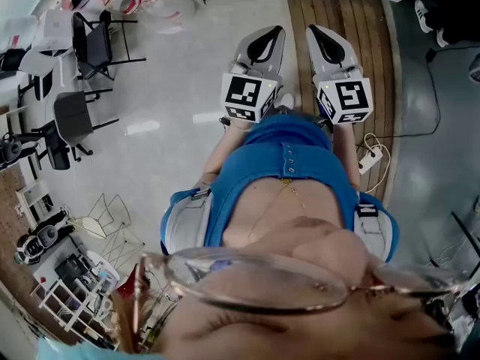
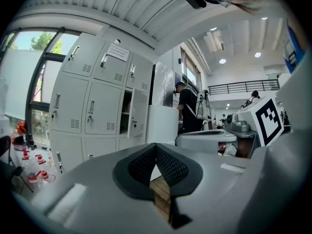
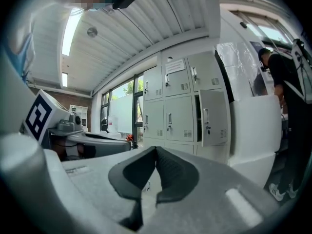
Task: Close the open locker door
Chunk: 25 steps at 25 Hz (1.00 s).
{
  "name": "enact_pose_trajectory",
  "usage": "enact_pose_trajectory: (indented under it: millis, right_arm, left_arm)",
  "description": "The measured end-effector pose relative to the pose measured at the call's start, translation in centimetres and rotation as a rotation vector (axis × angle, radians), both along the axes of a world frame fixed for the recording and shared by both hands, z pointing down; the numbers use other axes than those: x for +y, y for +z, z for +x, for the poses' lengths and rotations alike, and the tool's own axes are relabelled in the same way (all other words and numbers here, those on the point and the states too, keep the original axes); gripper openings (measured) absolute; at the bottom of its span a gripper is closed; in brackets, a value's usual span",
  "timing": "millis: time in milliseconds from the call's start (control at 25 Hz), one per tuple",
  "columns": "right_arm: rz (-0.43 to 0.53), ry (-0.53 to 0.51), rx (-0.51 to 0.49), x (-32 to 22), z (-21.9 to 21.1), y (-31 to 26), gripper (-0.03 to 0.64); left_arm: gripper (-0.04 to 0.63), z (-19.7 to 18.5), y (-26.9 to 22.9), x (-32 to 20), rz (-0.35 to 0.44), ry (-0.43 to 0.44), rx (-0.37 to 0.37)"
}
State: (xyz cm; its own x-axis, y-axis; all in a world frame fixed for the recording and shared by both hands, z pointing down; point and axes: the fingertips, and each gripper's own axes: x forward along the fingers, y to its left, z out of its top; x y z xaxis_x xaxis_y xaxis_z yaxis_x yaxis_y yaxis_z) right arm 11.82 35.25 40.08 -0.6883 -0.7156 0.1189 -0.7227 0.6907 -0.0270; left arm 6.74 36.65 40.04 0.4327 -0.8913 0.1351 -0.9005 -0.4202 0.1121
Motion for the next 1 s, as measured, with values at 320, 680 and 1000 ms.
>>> enact_pose_trajectory:
  millis: [320,680,1000]
  right_arm:
    - [0.003,0.012,0.006,-3.6,-2.2,0.2,0.003]
    - [0.019,0.065,0.019,-10.7,-6.0,-0.3,0.003]
    - [0.025,0.105,0.005,-15.9,-9.3,-1.0,0.003]
  left_arm:
    - [0.0,-1.4,0.1,-3.4,-0.004,0.041,0.003]
    - [0.0,-4.3,-0.3,-10.9,0.008,0.131,0.016]
    - [0.0,-8.1,-0.3,-15.8,0.0,0.167,0.023]
